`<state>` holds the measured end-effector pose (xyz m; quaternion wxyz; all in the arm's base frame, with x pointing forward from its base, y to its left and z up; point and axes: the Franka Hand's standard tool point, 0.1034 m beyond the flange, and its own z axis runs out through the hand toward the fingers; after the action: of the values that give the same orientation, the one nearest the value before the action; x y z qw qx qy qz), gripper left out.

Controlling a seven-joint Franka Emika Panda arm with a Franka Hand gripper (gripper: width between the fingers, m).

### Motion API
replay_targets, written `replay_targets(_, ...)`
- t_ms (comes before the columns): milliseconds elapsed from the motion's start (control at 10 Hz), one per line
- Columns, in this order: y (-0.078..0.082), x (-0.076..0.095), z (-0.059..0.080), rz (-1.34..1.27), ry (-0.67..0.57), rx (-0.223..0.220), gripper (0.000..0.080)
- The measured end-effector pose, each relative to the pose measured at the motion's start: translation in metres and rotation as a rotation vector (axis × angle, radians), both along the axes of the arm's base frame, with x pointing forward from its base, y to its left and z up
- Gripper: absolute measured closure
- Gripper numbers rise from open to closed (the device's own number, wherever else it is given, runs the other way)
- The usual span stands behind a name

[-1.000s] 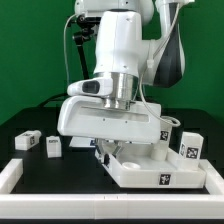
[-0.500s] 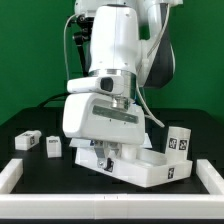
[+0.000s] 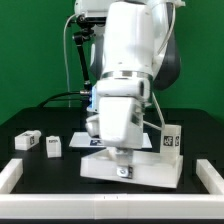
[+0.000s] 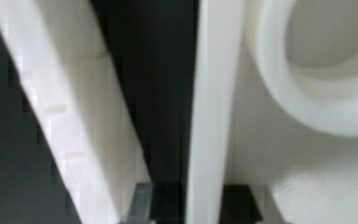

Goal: Assemble square table

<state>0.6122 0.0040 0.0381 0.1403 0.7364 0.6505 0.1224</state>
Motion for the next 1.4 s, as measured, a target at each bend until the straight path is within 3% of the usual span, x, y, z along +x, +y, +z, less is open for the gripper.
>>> replay_targets(200,-0.003,0.001,0.002,0.102,0.001,-0.042,0.0726)
replay_targets(500,-0.002,0.001,0.002,0.105,0.001,-0.042,0.0726)
replay_targets(800,0.035,0.018,-0.002,0.100,-0.004,-0.025,0.0725)
replay_targets(1000,0.047,0.030,-0.003,0.114,-0.013,-0.027,0.0724)
replay_targets(1400,0.053,0.032,-0.001,0.144,-0.028,-0.032,0.0722)
